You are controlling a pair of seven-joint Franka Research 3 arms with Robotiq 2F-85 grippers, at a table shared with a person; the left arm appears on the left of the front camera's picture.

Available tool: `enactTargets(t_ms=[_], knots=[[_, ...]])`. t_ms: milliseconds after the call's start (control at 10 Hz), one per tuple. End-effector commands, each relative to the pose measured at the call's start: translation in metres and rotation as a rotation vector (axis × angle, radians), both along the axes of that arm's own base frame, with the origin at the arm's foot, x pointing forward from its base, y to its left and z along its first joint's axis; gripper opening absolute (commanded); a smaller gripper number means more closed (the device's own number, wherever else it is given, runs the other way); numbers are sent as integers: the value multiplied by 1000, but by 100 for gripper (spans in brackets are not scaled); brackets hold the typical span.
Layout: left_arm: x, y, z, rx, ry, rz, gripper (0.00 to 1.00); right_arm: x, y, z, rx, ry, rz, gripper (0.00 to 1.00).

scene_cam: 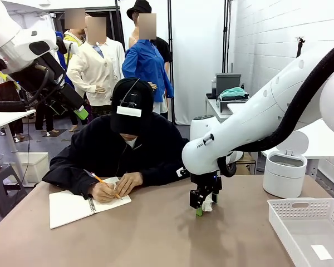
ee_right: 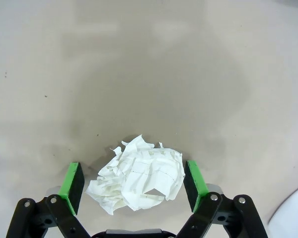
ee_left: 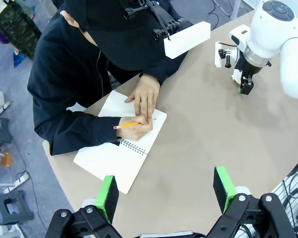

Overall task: Sort the paper based on its condition.
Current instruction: If a person hands you a paper, place it in the Organizing basket , and if it's crumpled, put it in the Trash can.

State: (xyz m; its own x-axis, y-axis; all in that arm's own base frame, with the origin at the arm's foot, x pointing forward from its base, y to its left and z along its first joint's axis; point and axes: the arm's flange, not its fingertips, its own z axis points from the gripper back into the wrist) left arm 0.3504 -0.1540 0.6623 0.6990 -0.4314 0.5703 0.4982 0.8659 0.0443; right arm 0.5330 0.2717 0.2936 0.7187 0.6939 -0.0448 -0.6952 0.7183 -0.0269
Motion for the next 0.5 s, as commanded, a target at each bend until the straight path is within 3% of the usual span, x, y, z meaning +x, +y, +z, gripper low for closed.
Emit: enactTargets(t_ms=[0, 100, 200, 400], knots=[[0, 1, 1, 8, -5, 2, 100, -1, -1, 1, -4, 2, 0, 100], [0, 1, 1, 8, -5, 2, 100, -1, -1, 1, -4, 2, 0, 100], [0, 1, 1, 8, -5, 2, 100, 0, 0, 0, 0, 0, 0, 88], [0, 1, 1, 8, -5, 2, 100, 1, -1, -2, -1, 6, 0, 52]])
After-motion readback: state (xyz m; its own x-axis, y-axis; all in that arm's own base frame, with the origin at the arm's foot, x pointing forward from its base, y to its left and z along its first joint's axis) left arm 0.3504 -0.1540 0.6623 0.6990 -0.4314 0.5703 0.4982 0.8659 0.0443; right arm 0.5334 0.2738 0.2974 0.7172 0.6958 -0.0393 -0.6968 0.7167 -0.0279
